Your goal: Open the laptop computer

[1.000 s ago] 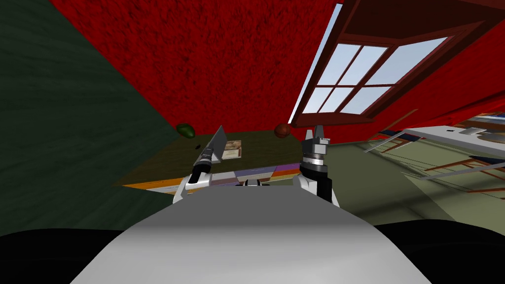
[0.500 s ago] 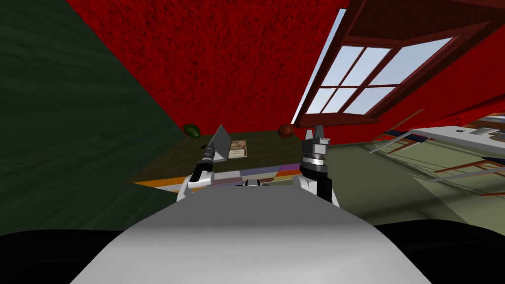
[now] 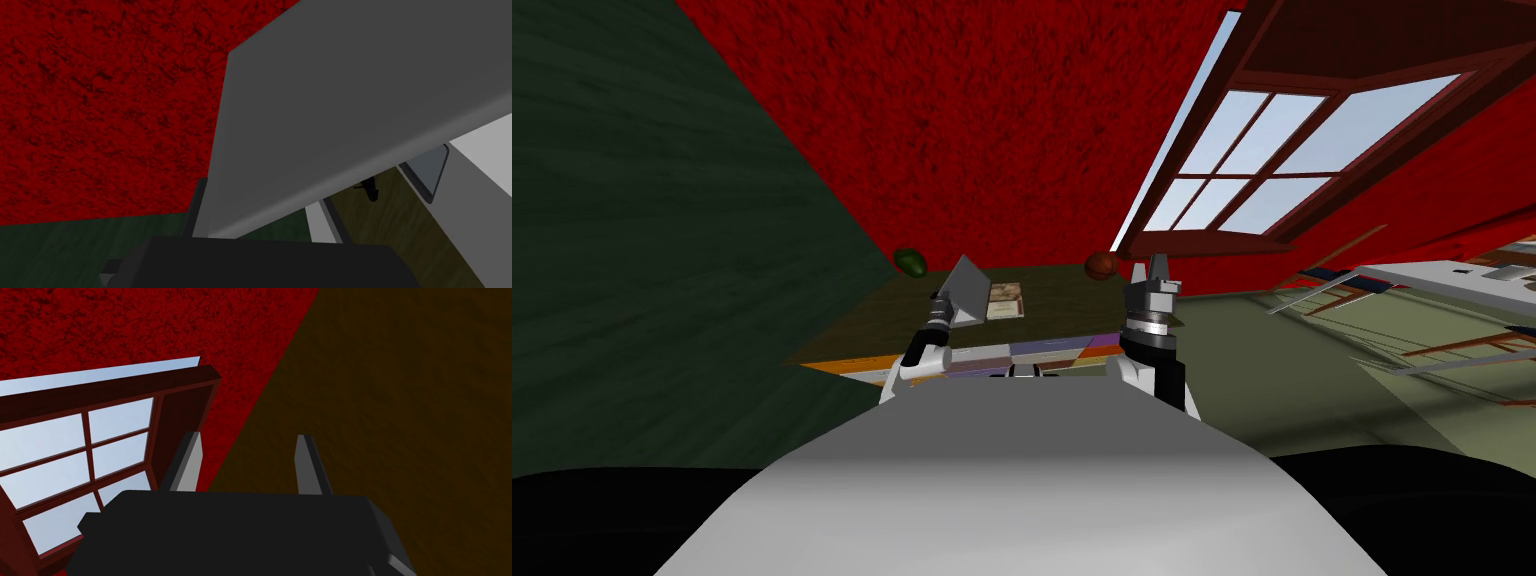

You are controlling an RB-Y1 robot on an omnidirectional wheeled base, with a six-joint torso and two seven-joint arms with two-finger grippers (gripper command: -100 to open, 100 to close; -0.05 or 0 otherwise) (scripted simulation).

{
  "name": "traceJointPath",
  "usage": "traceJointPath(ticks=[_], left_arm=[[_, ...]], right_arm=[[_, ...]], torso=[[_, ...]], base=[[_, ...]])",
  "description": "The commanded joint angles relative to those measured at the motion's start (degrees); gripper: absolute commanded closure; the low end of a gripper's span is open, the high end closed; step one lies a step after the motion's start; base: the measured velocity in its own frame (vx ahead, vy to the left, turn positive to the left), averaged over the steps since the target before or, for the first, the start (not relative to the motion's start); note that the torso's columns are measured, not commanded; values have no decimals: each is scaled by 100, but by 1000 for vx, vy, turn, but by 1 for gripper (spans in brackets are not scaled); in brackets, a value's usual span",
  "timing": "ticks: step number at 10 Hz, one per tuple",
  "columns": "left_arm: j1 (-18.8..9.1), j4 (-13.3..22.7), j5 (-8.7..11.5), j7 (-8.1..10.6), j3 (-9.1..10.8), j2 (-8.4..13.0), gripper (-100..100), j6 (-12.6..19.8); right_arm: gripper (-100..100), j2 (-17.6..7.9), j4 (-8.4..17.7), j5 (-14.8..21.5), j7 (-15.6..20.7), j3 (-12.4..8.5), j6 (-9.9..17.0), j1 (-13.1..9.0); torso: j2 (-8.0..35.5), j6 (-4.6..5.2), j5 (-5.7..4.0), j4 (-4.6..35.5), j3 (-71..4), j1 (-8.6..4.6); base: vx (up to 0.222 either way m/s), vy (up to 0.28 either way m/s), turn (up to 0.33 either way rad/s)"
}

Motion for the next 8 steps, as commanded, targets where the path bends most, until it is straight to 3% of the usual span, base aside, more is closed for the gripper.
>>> traceJointPath(ticks=[1,7,8], left_arm=[[-71,249,300,336,-39,-86,100,-102],[-264,815,881,958,-95,-278,100,-330],[-243,776,826,881,-86,-239,100,-296]], right_arm=[[0,0,0,0,0,0,0,0],[0,0,0,0,0,0,0,0],[0,0,0,0,0,0,0,0]], torso=[[6,-1,2,5,3,10],[5,-8,-2,9,1,16],[6,-11,-1,10,2,24]], base=[[-16,110,29],[-15,87,28],[-3,44,1]])
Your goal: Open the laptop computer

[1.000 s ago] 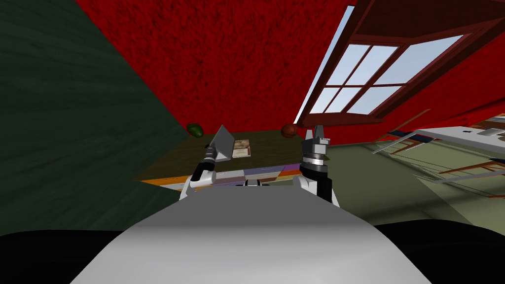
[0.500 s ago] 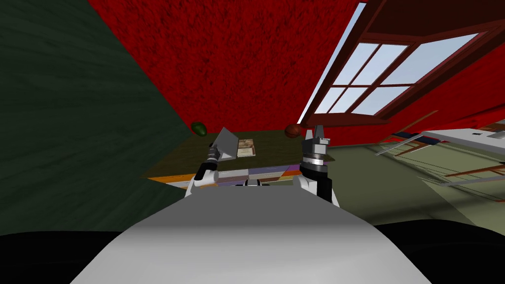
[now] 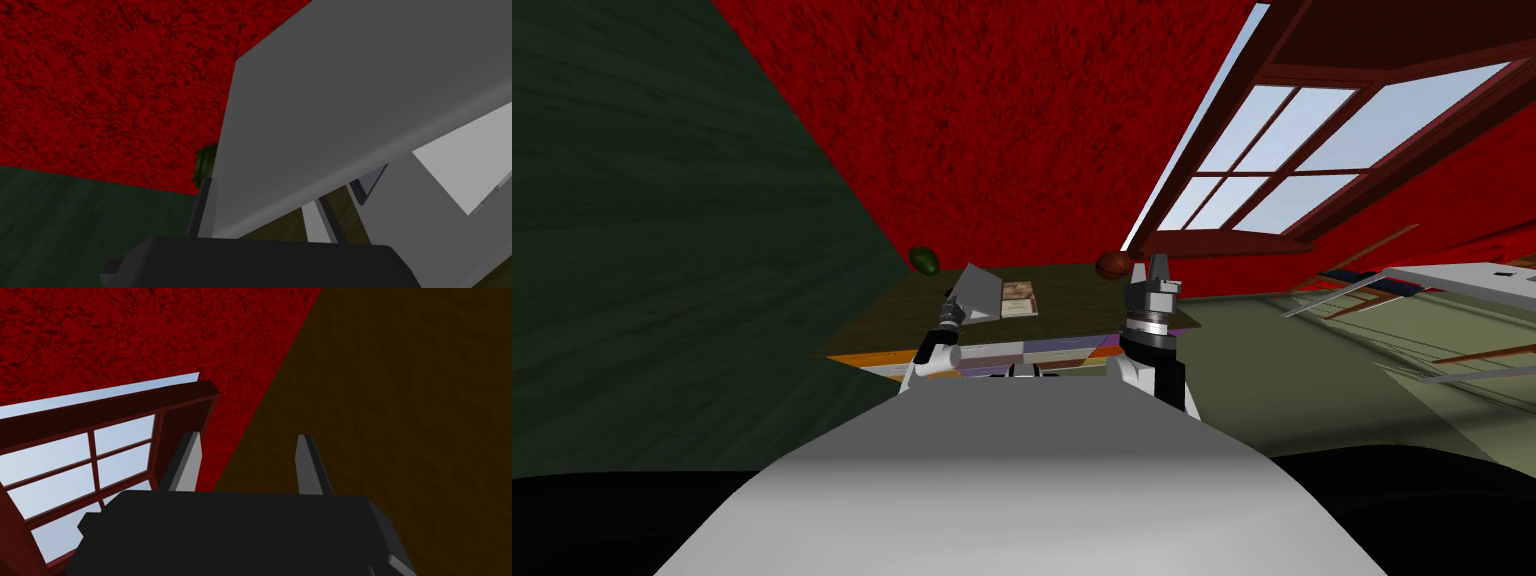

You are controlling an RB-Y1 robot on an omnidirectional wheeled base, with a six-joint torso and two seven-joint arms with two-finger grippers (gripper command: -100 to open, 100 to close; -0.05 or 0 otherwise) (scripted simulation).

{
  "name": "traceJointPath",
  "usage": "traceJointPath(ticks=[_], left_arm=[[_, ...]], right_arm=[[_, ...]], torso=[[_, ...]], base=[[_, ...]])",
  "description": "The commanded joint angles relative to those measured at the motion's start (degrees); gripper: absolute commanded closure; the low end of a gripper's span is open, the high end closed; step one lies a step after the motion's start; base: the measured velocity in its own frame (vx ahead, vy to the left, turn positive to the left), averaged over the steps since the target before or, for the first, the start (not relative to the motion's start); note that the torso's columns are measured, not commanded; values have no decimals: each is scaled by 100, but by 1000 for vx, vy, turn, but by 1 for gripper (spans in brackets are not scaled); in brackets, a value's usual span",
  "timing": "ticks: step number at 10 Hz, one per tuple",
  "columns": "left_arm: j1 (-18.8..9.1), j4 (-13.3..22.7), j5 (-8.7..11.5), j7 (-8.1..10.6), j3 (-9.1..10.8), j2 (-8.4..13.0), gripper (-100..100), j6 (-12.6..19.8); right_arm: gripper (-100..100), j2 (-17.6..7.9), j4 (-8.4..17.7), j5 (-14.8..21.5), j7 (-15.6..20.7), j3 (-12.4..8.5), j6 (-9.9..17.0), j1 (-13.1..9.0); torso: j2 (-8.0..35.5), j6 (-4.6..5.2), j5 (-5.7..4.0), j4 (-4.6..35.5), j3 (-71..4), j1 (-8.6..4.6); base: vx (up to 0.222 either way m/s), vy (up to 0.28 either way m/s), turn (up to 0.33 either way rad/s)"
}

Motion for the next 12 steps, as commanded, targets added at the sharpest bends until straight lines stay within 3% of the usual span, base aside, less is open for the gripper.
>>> traceJointPath(ticks=[1,2,4,5,12], left_arm=[[0,300,241,244,-72,-13,100,-257],[0,300,241,244,-72,-13,100,-257],[-3,579,470,462,-145,-27,100,-508],[36,353,423,394,-103,7,-100,-306],[380,-758,508,430,-10,19,-100,506]], right_arm=[[0,0,0,0,0,0,0,0],[0,0,0,0,0,0,0,0],[0,0,0,0,0,0,0,0],[0,0,0,0,0,0,0,0],[0,1,0,0,0,1,0,0]], torso=[[0,2,-4,1,-1,-16],[-3,7,-1,-3,-2,-8],[-6,2,2,-6,-3,-2],[-2,-1,4,-7,-1,3],[3,2,-1,1,1,-1]], base=[[1,69,-9],[1,81,-19],[-9,72,-15],[2,35,-6],[26,-17,2]])
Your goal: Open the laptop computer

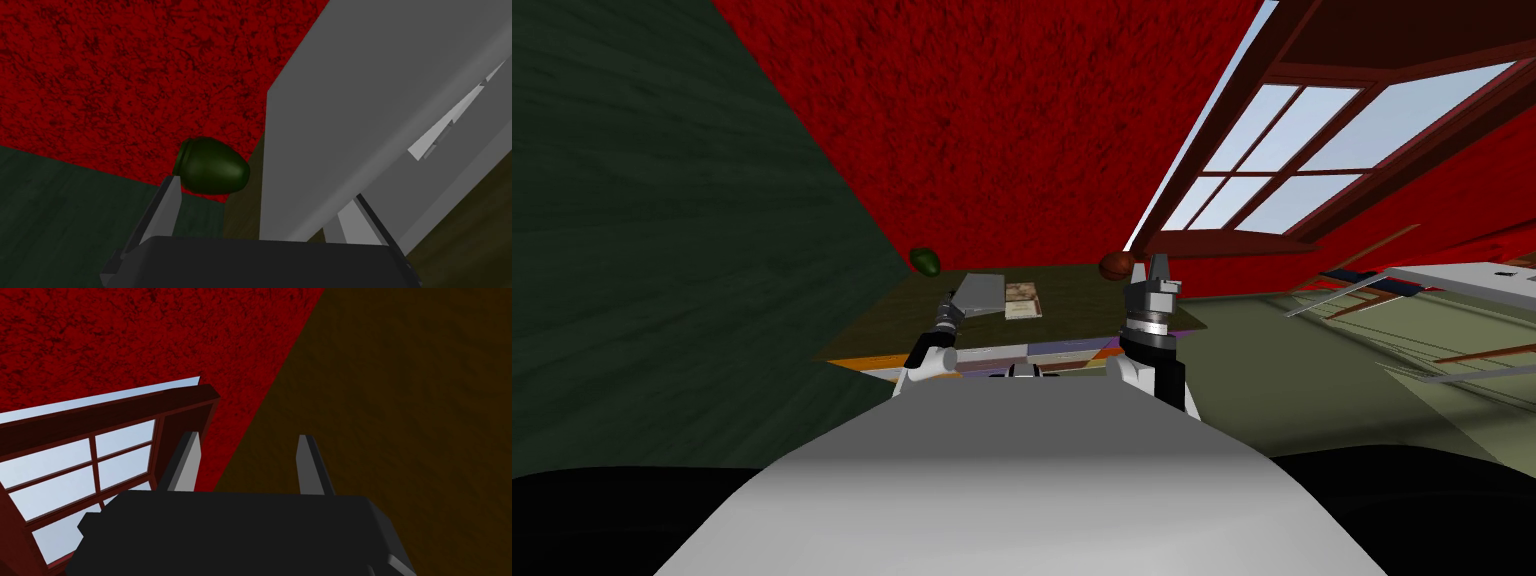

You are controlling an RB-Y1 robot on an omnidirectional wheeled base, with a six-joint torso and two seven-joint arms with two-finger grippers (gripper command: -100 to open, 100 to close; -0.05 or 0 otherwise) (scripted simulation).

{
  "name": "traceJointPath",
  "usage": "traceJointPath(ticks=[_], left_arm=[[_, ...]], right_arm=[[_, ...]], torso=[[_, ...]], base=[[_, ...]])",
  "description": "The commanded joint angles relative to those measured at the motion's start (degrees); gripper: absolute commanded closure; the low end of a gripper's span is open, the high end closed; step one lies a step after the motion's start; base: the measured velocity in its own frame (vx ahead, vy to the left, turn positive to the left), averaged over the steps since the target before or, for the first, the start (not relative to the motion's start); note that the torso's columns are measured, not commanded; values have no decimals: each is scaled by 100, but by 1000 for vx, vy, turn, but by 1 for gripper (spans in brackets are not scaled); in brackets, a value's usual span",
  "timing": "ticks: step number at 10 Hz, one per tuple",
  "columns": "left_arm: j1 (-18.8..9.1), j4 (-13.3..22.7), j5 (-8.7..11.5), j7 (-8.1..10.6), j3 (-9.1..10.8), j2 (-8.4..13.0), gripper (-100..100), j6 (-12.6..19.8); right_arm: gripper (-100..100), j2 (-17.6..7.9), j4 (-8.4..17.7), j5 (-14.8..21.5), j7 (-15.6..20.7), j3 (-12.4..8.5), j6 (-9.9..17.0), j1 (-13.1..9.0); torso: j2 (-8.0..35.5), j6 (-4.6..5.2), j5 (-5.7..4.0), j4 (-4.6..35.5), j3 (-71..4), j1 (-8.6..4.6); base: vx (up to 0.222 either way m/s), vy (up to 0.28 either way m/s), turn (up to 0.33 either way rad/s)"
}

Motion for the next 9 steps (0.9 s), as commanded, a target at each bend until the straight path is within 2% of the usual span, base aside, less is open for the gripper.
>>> traceJointPath(ticks=[1,2,3,4,9], left_arm=[[145,-432,32,13,24,3,-100,288],[194,-590,45,18,37,4,-100,404],[155,-472,24,8,28,-13,-100,334],[158,-487,22,7,35,-11,0,371],[184,-449,18,1,33,-11,0,400]], right_arm=[[0,0,0,0,0,0,0,0],[0,0,0,0,0,0,0,0],[0,0,0,0,0,0,0,0],[0,0,0,0,0,0,0,0],[0,0,0,0,0,0,0,0]], torso=[[-1,0,-1,-1,-1,-3],[2,0,-2,0,1,-5],[-1,1,-2,1,-1,-5],[-4,3,3,-2,-1,-2],[-5,1,-1,-2,-3,-6]], base=[[7,-10,27],[5,-6,19],[0,0,0],[0,0,0],[0,0,0]])
